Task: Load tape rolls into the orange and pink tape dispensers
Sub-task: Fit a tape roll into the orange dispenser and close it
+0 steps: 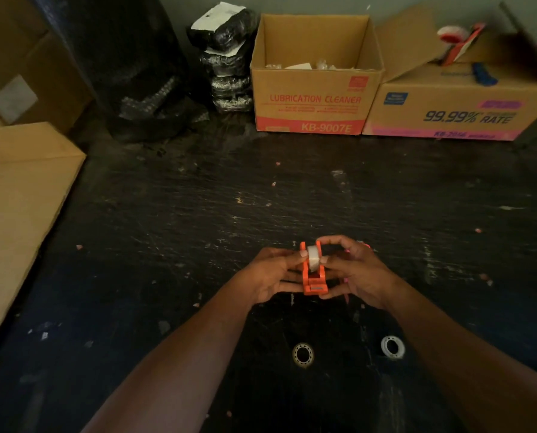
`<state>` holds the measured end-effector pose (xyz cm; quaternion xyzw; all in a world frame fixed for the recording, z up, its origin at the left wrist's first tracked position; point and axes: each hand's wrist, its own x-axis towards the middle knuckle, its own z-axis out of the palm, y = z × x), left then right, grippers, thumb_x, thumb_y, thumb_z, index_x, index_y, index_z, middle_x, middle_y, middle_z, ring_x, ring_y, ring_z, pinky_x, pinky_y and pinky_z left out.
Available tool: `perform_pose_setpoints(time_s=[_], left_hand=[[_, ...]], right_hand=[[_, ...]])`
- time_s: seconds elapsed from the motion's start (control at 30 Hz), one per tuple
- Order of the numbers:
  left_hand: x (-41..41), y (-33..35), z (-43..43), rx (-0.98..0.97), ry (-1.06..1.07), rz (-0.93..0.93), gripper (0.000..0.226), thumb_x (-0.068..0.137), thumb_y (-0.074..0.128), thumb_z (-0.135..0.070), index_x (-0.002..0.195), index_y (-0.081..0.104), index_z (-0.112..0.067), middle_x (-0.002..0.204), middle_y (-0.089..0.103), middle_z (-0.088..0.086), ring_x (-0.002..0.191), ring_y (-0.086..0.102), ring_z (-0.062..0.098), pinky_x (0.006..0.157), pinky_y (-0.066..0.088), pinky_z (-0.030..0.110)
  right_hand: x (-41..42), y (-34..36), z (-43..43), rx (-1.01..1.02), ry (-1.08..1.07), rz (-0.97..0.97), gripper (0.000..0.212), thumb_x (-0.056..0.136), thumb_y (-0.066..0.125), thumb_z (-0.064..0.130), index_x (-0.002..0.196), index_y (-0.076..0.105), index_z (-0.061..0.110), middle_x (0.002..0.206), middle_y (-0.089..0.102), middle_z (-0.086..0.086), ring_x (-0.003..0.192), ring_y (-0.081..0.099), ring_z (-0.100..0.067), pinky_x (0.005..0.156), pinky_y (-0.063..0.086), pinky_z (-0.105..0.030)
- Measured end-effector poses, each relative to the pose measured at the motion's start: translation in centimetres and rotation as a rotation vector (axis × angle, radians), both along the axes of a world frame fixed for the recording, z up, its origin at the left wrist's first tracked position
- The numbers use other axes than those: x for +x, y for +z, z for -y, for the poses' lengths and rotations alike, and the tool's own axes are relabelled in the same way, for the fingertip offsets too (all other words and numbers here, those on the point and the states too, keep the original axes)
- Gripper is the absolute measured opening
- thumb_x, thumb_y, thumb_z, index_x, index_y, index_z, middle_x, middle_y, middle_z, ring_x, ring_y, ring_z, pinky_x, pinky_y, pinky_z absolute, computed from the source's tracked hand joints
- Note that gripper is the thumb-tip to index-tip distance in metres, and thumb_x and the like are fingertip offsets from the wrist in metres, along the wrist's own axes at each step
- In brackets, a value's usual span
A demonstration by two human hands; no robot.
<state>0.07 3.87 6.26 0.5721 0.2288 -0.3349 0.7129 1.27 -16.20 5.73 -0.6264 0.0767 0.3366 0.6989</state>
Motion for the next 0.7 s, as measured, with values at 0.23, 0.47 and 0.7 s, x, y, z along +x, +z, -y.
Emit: perform_pose_setpoints(time_s=[0.23, 0.47, 0.7], left_hand=[[-0.6, -0.3, 0.8, -0.03, 0.012, -0.036, 0.034, 0.098, 0.065, -0.019, 0.128, 0.063, -0.003, 0.119, 0.074, 0.021, 0.109, 0.073, 0.035, 0.096, 0.058, 0.053], [-0.4, -0.2, 0.9, -0.022, -0.026, -0.013, 0.028, 0.098, 0.065, -0.02, 0.124, 0.068, -0.012, 0.117, 0.076, 0.015, 0.11, 0.073, 0.03, 0.104, 0.053, 0.049], [0.1, 0.1, 0.3, 0.053, -0.066, -0.004, 0.034, 0.095, 0.069, -0.019, 0.127, 0.067, -0.006, 0.118, 0.075, 0.02, 0.11, 0.073, 0.031, 0.1, 0.057, 0.045]], right_hand=[[-0.3, -0.3, 0.4, -0.049, 0.019, 0.006, 0.037, 0.095, 0.066, 0.006, 0.127, 0.062, 0.024, 0.122, 0.07, -0.018, 0.096, 0.078, -0.035, 0.069, 0.064, -0.053], [0.5, 0.2, 1.2, -0.035, -0.018, -0.047, 0.035, 0.097, 0.065, 0.009, 0.126, 0.061, 0.026, 0.124, 0.071, -0.017, 0.101, 0.077, -0.035, 0.075, 0.064, -0.054], [0.2, -0.2, 1.0, 0.004, -0.054, -0.053, 0.036, 0.097, 0.063, 0.007, 0.128, 0.059, 0.025, 0.128, 0.068, -0.018, 0.102, 0.077, -0.036, 0.073, 0.064, -0.053]])
